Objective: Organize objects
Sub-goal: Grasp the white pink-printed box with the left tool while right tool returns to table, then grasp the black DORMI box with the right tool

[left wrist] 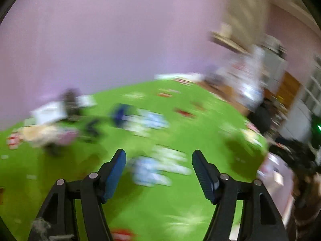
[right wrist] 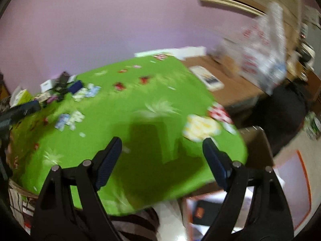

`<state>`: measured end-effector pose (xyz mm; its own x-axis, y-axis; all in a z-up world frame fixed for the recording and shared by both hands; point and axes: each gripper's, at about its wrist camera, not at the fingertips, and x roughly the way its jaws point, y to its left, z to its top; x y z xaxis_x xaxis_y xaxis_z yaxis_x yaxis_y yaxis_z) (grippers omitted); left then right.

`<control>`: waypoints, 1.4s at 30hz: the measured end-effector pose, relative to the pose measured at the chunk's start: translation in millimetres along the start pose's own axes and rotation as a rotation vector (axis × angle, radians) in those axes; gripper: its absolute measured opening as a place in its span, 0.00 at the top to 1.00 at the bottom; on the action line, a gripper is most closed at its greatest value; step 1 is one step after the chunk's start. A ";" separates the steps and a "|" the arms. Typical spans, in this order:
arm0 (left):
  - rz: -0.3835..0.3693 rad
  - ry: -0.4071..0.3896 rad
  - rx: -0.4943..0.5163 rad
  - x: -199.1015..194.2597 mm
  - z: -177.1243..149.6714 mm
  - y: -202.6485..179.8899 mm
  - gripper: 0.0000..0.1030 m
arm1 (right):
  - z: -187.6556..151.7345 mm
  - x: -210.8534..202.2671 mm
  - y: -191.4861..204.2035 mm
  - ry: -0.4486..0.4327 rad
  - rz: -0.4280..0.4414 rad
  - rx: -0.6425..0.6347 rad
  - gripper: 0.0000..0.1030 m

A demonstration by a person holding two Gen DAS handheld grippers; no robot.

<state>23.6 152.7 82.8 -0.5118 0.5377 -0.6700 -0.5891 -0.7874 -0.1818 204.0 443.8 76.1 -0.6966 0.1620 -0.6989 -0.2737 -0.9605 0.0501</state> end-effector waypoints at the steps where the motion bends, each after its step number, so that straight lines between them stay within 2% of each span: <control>1: 0.042 -0.005 -0.042 -1.4 7.2 20.4 0.29 | 8.2 6.1 13.7 -0.003 0.023 -0.019 0.18; 4: 0.143 -0.022 -0.176 -0.6 30.1 82.3 0.18 | 26.6 19.2 43.0 -0.008 0.076 -0.050 0.18; 6: 0.194 -0.006 -0.239 8.9 44.1 115.1 0.18 | 40.2 28.3 65.9 -0.014 0.122 -0.081 0.18; 9: 0.226 0.049 -0.305 33.7 59.9 149.0 0.17 | 55.5 37.9 94.4 -0.027 0.158 -0.129 0.18; 13: 0.277 0.094 -0.371 62.1 78.5 172.1 0.17 | 69.7 48.4 122.2 -0.035 0.181 -0.189 0.18; 16: 0.340 0.136 -0.388 78.7 85.7 179.5 0.16 | 75.8 55.1 133.4 -0.032 0.196 -0.213 0.18; 19: 0.361 0.201 -0.382 99.6 87.0 186.4 0.16 | 81.7 63.2 142.2 -0.030 0.208 -0.213 0.17; 21: 0.363 0.220 -0.392 104.4 82.4 193.1 0.21 | 88.1 69.7 150.0 -0.025 0.219 -0.205 0.17; 22: 0.350 0.214 -0.384 102.0 80.8 194.5 0.32 | 91.1 73.2 154.7 -0.023 0.226 -0.209 0.17; 26: 0.310 0.224 -0.326 88.2 68.8 192.5 0.32 | 106.6 85.3 178.0 -0.028 0.240 -0.233 0.17; 30: 0.229 0.212 -0.283 60.4 50.2 181.9 0.32 | 125.7 98.0 207.4 -0.033 0.270 -0.249 0.16; 33: 0.177 0.201 -0.274 35.8 30.8 178.8 0.33 | 138.9 110.4 230.2 -0.033 0.304 -0.250 0.12; 34: 0.164 0.176 -0.289 22.7 23.4 180.6 0.33 | 142.3 115.3 238.7 -0.028 0.310 -0.251 0.12; 39: 0.229 0.046 -0.319 -41.4 4.3 178.3 0.33 | 162.6 151.4 295.7 0.008 0.308 -0.301 0.11; 42: 0.235 0.019 -0.366 -60.8 -12.4 193.5 0.33 | 168.8 173.2 334.4 0.028 0.277 -0.356 0.11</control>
<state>-51.5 -36.2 79.4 -0.5921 0.3276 -0.7362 -0.1955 -0.9447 -0.2632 -120.1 188.9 92.2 -0.6918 -0.1138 -0.7130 0.1696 -0.9855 -0.0072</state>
